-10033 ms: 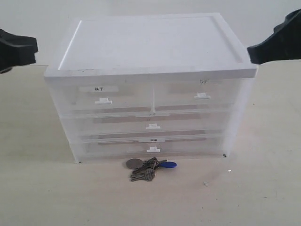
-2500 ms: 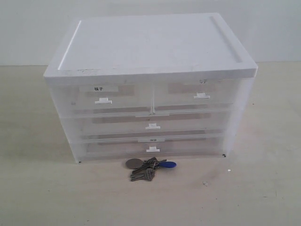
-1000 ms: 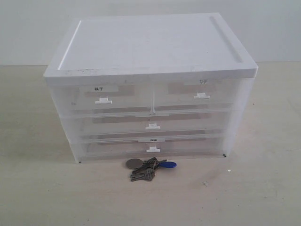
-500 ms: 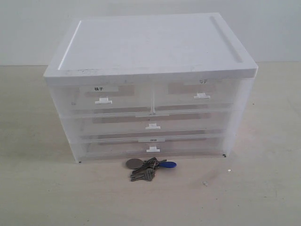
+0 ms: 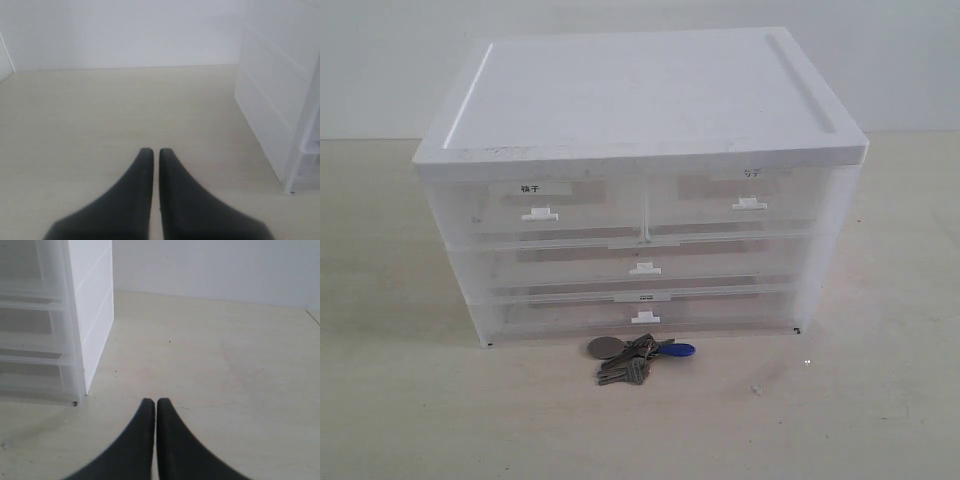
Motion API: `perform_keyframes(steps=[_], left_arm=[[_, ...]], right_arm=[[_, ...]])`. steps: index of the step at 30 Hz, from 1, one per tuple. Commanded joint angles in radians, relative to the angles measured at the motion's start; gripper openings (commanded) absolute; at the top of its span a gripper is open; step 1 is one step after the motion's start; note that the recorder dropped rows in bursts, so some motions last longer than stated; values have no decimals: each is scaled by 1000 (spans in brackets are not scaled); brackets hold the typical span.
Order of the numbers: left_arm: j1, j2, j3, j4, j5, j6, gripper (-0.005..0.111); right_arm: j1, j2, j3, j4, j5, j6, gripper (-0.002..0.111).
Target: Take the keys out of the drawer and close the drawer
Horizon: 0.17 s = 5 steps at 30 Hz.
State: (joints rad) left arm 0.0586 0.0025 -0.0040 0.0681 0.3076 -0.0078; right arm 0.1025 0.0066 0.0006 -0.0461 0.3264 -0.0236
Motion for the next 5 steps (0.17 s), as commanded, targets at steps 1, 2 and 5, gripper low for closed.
perform_keyframes(steps=[1,2,5], left_arm=[[2,-3,4,3,-2,1,4],[2,-3,4,3,-2,1,4],[2,-3,4,3,-2,1,4]], right_arm=[[-2,-7,-1,-1,-4,-2,0],[-2,-7,-1,-1,-4,-2,0],[-2,-7,-1,-1,-4,-2,0]])
